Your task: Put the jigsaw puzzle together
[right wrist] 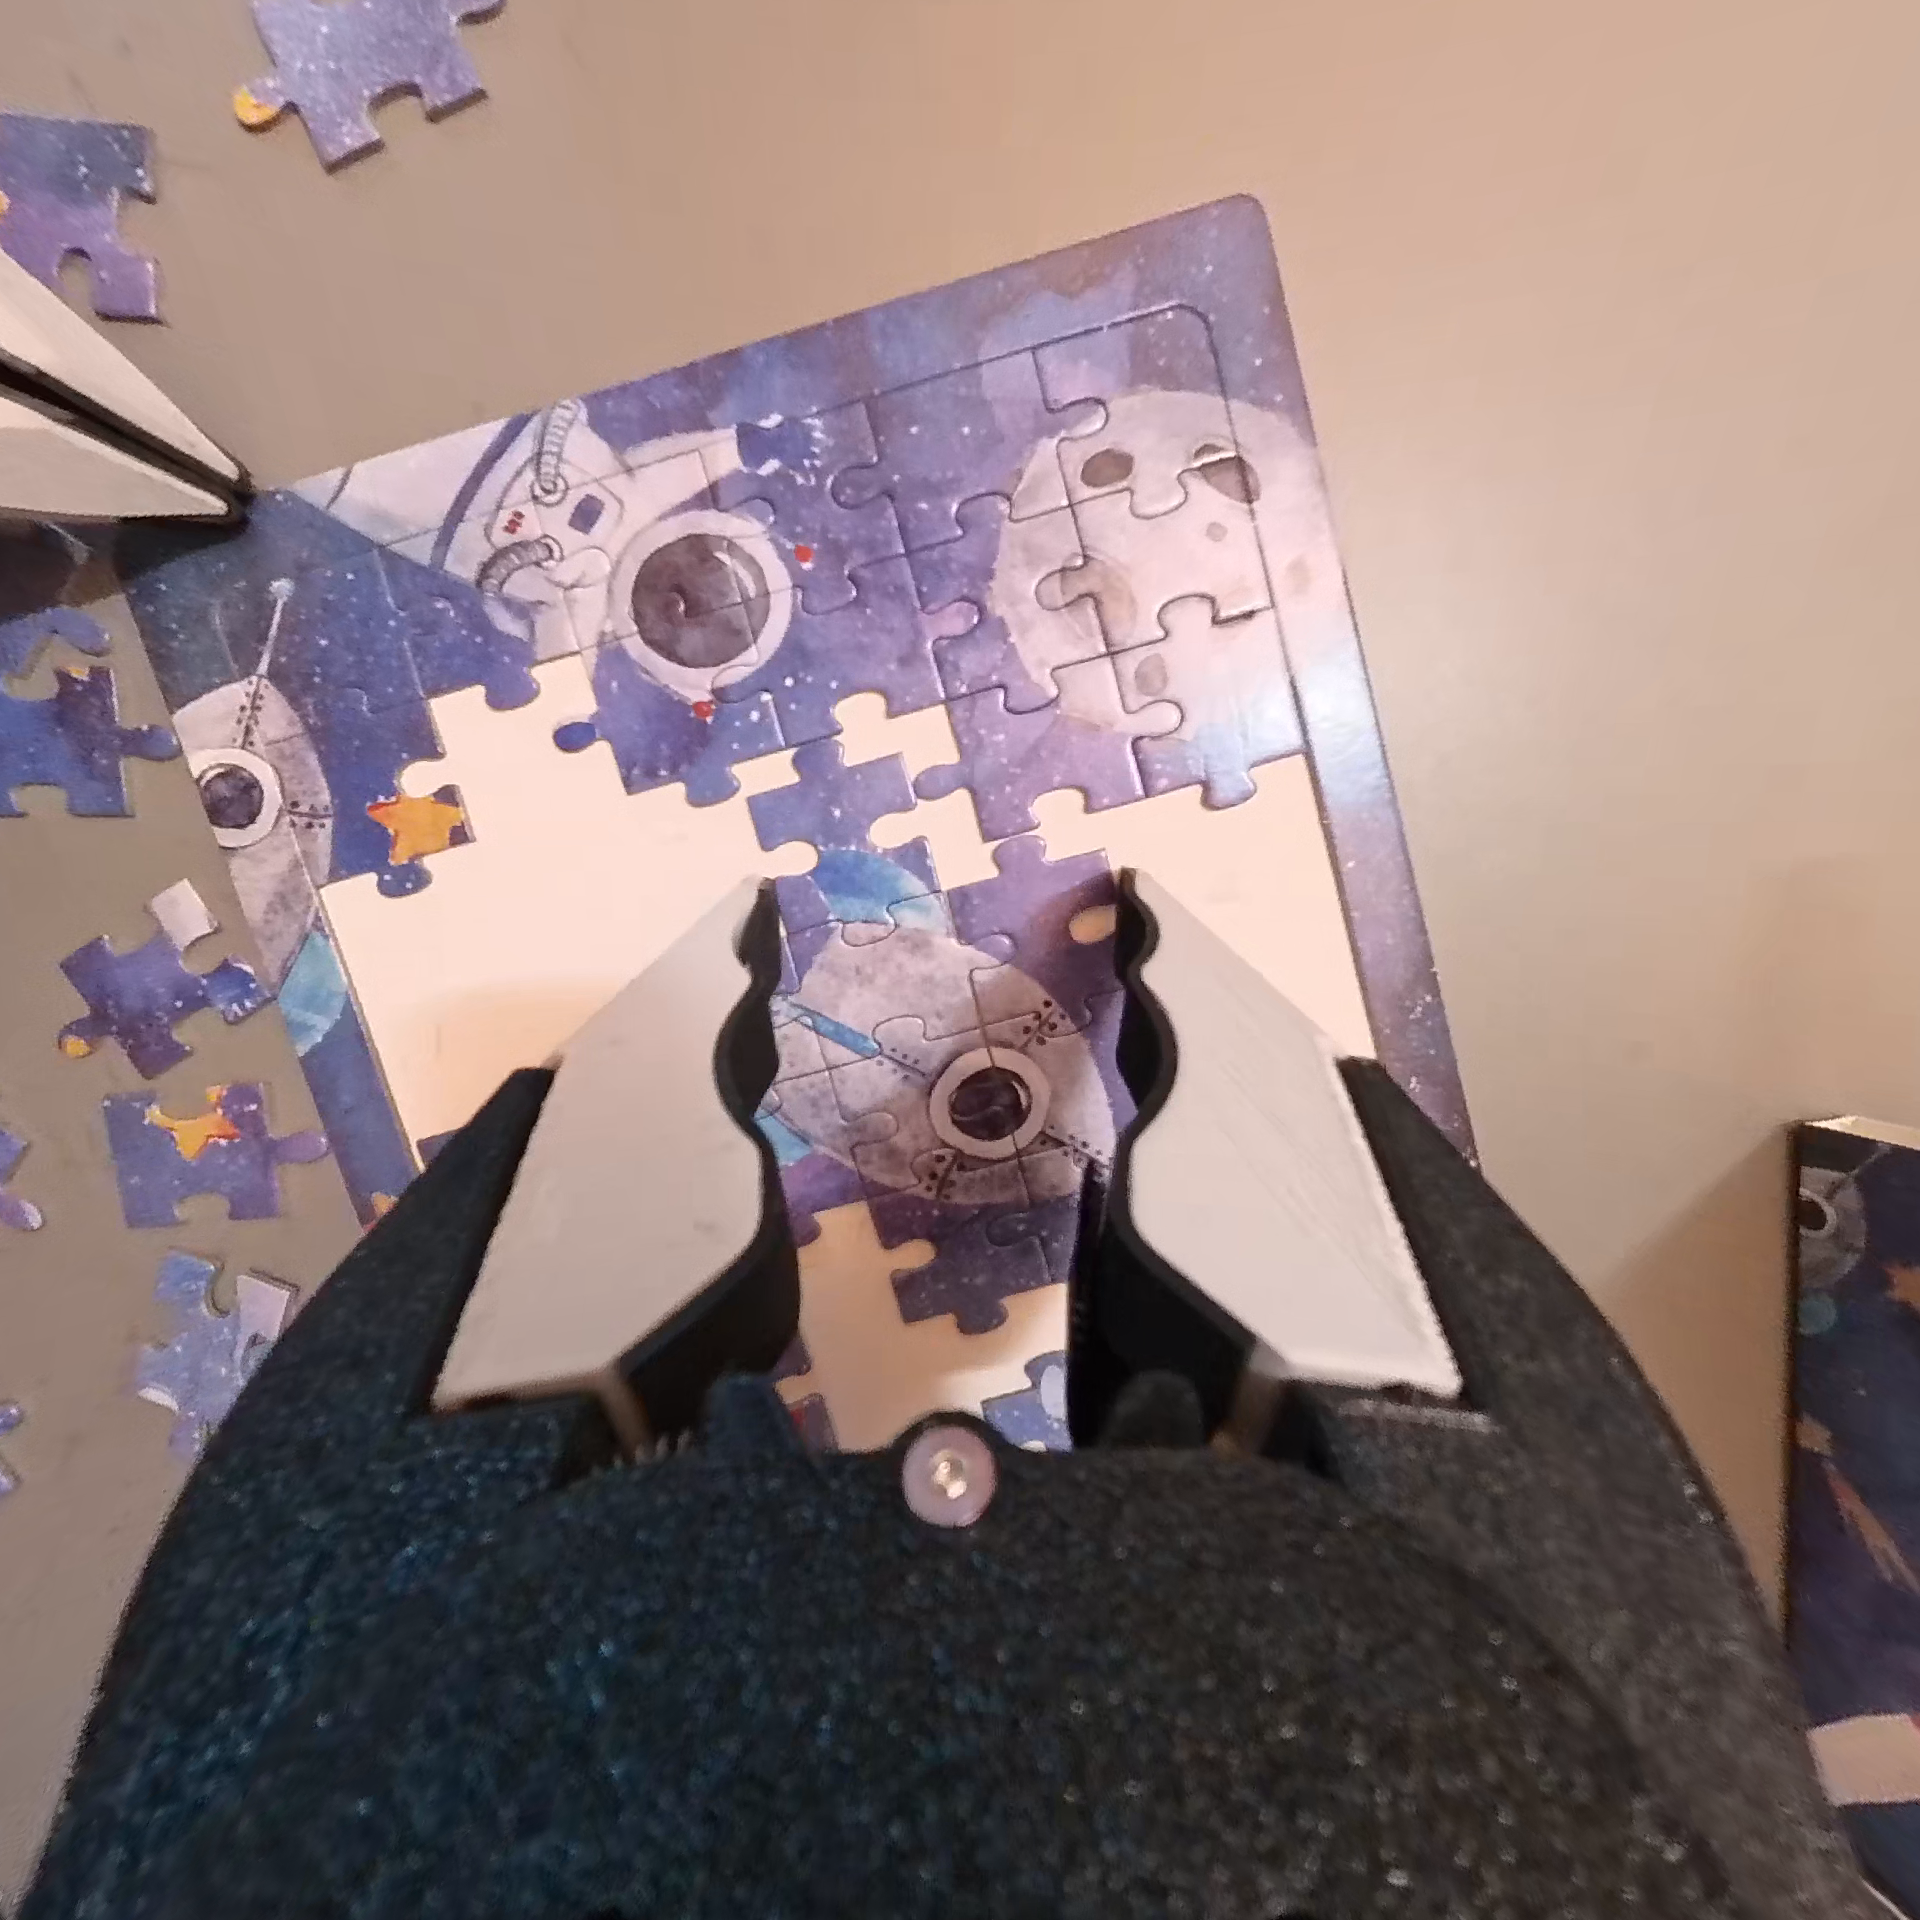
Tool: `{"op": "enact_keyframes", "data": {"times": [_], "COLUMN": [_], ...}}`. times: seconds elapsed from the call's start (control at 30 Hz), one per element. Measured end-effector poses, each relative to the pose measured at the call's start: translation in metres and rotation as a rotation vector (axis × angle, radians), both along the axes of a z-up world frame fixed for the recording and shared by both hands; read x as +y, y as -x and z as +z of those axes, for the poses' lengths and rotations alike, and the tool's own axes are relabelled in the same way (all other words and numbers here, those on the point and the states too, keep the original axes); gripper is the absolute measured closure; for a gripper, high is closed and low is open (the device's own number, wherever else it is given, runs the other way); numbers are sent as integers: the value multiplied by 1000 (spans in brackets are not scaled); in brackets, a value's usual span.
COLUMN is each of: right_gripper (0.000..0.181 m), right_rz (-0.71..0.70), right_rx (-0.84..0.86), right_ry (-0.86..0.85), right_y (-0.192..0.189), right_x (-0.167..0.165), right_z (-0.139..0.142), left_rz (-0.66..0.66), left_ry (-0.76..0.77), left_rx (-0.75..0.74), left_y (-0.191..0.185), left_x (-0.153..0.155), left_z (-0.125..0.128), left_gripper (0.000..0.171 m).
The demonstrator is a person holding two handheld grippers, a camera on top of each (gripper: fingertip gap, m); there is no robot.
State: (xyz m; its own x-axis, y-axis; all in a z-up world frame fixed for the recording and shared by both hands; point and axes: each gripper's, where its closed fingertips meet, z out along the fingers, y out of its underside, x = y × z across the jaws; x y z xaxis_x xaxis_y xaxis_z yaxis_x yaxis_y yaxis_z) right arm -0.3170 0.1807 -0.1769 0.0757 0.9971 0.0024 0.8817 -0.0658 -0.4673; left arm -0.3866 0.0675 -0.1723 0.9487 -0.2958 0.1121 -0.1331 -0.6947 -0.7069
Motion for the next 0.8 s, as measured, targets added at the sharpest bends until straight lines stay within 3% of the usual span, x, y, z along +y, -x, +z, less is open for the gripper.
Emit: {"op": "enact_keyframes", "data": {"times": [0.6,0.7,0.8], "right_gripper": [117,130,128], "right_rz": [0,5,5], "right_rx": [61,78,66], "right_ry": [23,25,14], "right_y": [1,4,6], "right_x": [0,0,1], "right_z": [8,8,6], "left_rz": [-1,-1,0], "left_ry": [-3,-3,-3], "left_rx": [4,4,5], "left_y": [0,0,0], "left_x": [0,0,0], "left_z": [0,0,0], "left_gripper": [171,171,171]}}
